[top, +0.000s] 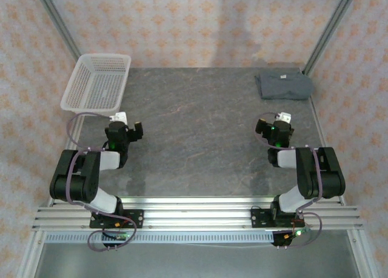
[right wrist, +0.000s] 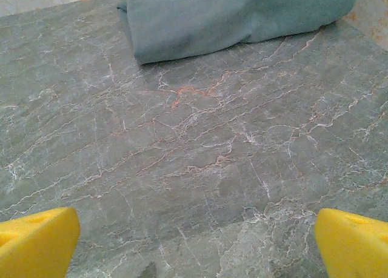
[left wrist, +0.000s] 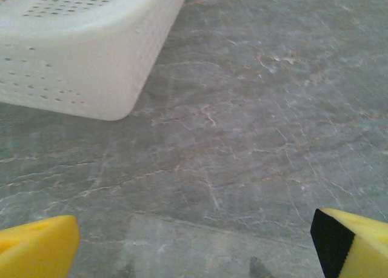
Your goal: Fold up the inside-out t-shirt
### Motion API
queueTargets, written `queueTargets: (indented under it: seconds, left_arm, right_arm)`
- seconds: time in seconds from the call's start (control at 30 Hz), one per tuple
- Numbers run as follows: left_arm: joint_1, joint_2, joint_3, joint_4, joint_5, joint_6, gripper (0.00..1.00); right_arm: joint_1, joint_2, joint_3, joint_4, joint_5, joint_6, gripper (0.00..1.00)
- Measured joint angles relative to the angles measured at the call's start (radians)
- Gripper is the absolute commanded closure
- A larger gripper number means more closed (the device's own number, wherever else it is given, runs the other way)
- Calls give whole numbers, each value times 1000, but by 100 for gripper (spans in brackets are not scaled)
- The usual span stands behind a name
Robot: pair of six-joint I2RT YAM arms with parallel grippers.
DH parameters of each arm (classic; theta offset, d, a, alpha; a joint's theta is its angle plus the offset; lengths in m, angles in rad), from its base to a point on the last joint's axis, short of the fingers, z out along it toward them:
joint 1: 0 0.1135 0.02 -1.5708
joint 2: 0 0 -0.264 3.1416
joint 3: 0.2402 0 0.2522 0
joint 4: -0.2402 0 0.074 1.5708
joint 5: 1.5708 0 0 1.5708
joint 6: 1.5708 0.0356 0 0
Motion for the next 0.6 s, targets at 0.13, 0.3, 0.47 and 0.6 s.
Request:
queueTargets:
  seconds: [0.13, 0.3, 0.47, 0.6]
  left_arm:
    - [-13, 0, 3, 17, 8, 15, 0]
    - [-27, 0, 3, 19, 7, 26, 0]
    - [-28, 0, 3, 19, 7, 31, 0]
    - [-28, 0, 4, 19, 7, 33, 0]
  right_arm:
    - [0, 0, 0, 0, 0, 0, 1]
    - [0, 0, 0, 0, 0, 0, 1]
    - [1, 0, 2, -1, -3, -6, 1]
    - [3, 0, 3, -1, -4, -8, 1]
